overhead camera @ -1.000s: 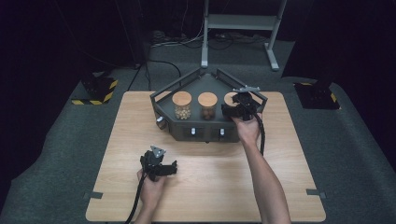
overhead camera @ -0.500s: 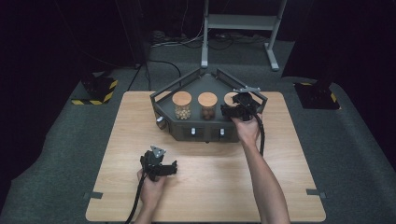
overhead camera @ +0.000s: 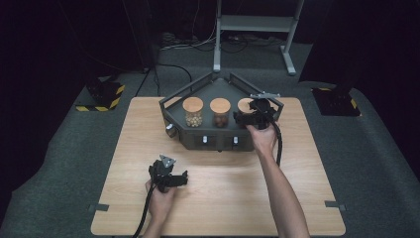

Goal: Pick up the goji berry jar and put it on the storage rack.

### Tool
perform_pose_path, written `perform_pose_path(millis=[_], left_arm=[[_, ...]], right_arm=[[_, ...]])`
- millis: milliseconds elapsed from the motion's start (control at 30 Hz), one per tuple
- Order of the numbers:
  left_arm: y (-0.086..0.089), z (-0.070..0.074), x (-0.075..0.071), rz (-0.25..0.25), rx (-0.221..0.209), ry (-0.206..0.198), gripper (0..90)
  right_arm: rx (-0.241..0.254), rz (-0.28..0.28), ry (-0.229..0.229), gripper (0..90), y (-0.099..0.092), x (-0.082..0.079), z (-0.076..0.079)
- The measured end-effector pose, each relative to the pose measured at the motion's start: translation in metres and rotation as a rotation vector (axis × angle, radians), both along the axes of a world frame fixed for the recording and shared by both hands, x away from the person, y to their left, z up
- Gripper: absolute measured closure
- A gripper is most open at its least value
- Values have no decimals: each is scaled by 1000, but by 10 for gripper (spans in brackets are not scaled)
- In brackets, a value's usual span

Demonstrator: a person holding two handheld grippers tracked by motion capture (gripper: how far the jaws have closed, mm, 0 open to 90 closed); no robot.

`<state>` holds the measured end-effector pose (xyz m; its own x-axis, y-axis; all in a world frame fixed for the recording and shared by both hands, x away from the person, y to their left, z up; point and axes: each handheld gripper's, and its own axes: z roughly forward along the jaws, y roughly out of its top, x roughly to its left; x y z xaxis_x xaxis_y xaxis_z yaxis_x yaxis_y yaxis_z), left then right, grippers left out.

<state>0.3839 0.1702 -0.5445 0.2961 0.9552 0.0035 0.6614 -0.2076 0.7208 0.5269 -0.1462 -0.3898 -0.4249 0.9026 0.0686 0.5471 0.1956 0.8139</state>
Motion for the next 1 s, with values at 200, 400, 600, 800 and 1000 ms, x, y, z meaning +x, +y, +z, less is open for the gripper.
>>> perform_pose_path(millis=[200,400,600,800,1000], left_arm=[[0,0,0,0,-2,0,58],[0,0,0,0,-3,1,58],[0,0,0,0,-2,0,58],[0,0,0,0,-2,0,58],[0,0,0,-1,0,1,58]], right_arm=[[4,4,-10,60,-3,-5,3],[12,9,-15,58,-5,-8,6],[21,11,-18,53,-9,-11,6],[35,0,-19,47,-18,-16,6],[51,-2,-18,43,-25,-19,6]])
